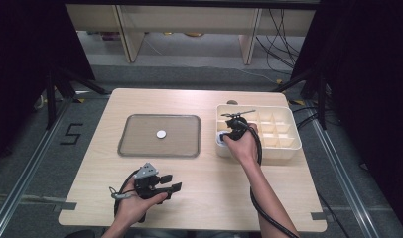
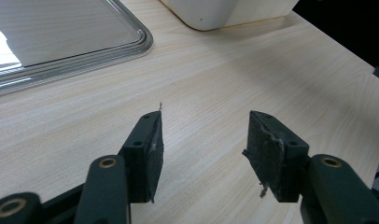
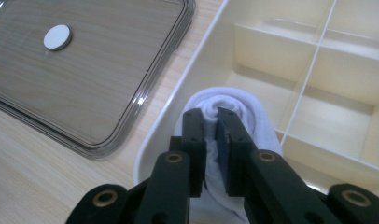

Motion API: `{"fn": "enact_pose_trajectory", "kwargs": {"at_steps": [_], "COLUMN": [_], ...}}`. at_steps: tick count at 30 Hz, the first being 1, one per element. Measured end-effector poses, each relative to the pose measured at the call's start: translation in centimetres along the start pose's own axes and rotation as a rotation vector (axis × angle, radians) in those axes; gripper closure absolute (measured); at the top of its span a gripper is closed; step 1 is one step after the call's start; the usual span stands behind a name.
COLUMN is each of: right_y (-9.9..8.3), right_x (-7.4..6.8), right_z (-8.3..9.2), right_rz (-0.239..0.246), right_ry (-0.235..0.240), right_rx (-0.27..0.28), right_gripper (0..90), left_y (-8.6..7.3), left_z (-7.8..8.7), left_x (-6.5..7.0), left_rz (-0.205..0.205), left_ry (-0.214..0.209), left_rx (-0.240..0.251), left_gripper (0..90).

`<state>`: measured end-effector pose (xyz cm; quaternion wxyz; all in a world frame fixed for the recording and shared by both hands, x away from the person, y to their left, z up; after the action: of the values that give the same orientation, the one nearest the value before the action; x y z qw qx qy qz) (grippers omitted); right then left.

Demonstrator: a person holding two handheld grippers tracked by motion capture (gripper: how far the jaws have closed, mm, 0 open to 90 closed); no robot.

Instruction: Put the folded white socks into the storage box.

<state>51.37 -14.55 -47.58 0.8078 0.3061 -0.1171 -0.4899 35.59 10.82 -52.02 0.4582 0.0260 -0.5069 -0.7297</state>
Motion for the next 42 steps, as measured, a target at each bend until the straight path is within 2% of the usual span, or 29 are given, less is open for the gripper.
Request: {"fn": "enact_pose_trajectory", "kwargs": {"at_steps": [1,2,6,7,11,13,16,17,21,22,29,30,33,34,35,36,37,38,39,40,42], "right_y": [0.0,-0.1,-0.2,-0.2,-0.3,-0.3,-0.3,-0.3,-0.3,-0.2,-0.1,-0.1,-0.1,0.0,0.0,0.0,0.0,-0.1,-0.1,-0.3,-0.6], "right_x": [0.0,0.0,-0.1,0.1,0.3,0.1,0.1,0.3,0.0,-0.2,-0.4,-0.2,-0.2,-0.2,-0.3,0.0,0.0,0.3,0.3,0.7,0.6], "right_z": [0.0,-0.1,-0.2,-0.3,-0.4,-0.4,-0.4,-0.4,-0.1,0.1,0.8,1.1,1.6,1.7,2.0,2.3,2.3,2.4,2.5,2.5,2.7], "right_rz": [0.0,-0.029,-0.035,-0.013,-0.011,-0.04,-0.039,-0.008,-0.023,-0.04,-0.051,-0.042,-0.048,-0.05,-0.073,-0.051,-0.051,-0.018,-0.028,-0.009,-0.025], "right_ry": [0.0,-0.01,-0.007,-0.014,0.01,-0.001,0.001,0.006,0.02,0.006,0.017,-0.001,0.001,-0.007,-0.013,-0.021,-0.021,-0.011,-0.018,-0.027,-0.013], "right_rx": [0.0,-0.007,-0.013,-0.016,-0.004,-0.025,-0.026,-0.009,0.003,-0.005,0.01,0.02,0.031,0.047,0.045,0.059,0.059,0.075,0.075,0.094,0.092], "right_gripper": [83.1,83.9,84.5,84.6,85.0,85.0,84.6,83.7,76.9,72.1,66.2,63.9,62.0,61.3,59.9,58.3,58.3,57.2,56.4,55.2,54.2], "left_y": [0.0,0.0,0.0,0.0,0.0,0.0,0.0,0.0,0.0,0.0,0.0,-0.1,-0.1,-0.1,-0.1,-0.1,-0.1,-0.1,-0.1,-0.1,-0.1], "left_z": [0.0,0.0,-0.1,-0.1,-0.1,-0.1,0.0,0.0,-0.1,-0.1,0.0,0.0,-0.1,-0.1,-0.1,-0.1,-0.1,-0.1,-0.1,-0.1,-0.1], "left_x": [0.0,0.0,0.0,0.1,0.1,0.1,0.1,0.1,0.1,0.1,0.1,0.1,0.1,0.1,0.1,0.1,0.1,0.1,0.1,0.1,0.1], "left_rz": [0.0,-0.002,-0.006,-0.006,-0.007,-0.006,-0.005,-0.006,-0.006,-0.006,-0.005,-0.007,-0.006,-0.005,-0.006,-0.005,-0.005,-0.006,-0.005,-0.005,-0.002], "left_ry": [0.0,-0.001,-0.003,-0.004,-0.003,-0.003,0.0,0.003,-0.003,-0.004,0.015,0.012,0.009,-0.003,-0.004,-0.003,-0.003,-0.002,-0.002,-0.001,0.0], "left_rx": [0.0,-0.001,-0.004,-0.004,-0.004,-0.004,-0.003,-0.002,-0.002,-0.001,-0.003,-0.003,-0.004,-0.004,-0.002,-0.001,-0.001,-0.001,-0.004,-0.007,-0.007], "left_gripper": [45.4,45.4,45.4,45.4,45.4,45.4,45.4,45.4,45.4,45.4,45.2,45.2,45.1,45.1,45.1,45.0,45.0,45.0,44.9,44.8,44.7]}}
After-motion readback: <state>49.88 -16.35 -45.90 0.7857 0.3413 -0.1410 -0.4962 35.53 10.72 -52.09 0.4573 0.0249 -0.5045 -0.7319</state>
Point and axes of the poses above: each handheld gripper's, and its own axes: z roughly backward along the jaws, y roughly out of its top, x roughly to its right, the point moved 4 cm from there along -z, roughly forward along the jaws, and after that the axes turned 7 degrees about z, right-handed, at the moved point
